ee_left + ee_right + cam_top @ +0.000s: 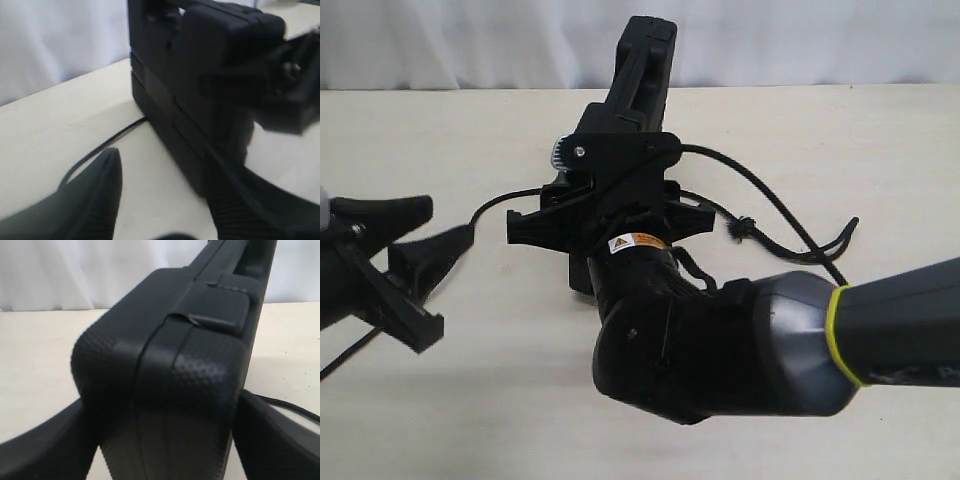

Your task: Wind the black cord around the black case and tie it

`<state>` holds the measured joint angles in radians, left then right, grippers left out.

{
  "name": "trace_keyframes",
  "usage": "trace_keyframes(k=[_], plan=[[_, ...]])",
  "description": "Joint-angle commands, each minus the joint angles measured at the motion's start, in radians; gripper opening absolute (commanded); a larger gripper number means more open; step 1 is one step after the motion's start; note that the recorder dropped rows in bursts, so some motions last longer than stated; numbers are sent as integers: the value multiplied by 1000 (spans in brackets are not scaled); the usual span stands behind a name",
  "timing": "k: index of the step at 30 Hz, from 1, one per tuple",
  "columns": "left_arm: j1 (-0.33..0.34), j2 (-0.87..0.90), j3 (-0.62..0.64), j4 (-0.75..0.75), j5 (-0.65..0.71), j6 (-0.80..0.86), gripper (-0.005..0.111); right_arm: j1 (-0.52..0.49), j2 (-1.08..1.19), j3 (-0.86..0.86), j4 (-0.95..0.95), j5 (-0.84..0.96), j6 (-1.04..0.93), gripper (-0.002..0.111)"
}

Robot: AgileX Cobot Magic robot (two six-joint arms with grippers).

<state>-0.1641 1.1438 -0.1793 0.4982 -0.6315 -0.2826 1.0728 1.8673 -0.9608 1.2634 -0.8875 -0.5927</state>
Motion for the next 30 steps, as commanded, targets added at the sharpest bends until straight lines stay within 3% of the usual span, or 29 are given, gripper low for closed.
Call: trace_keyframes(k=[1, 5, 10, 16, 22, 30], plan=[[0, 68, 18, 93, -54, -10, 48, -21, -35, 1, -30, 5, 11, 4], [0, 170, 18, 93, -89, 46, 48, -21, -68, 1, -30, 5, 11, 4], [0, 300, 18, 204, -288, 200, 48, -22, -78, 1, -30, 7, 11, 4], [0, 417, 14, 174, -369, 297, 48, -26, -78, 1, -30, 1, 28, 4], [0, 478, 12, 170, -565, 320, 48, -41, -78, 1, -30, 28, 167, 4], [0, 508, -74, 172, -519, 313, 49, -60, -78, 1, -42, 86, 231, 4]])
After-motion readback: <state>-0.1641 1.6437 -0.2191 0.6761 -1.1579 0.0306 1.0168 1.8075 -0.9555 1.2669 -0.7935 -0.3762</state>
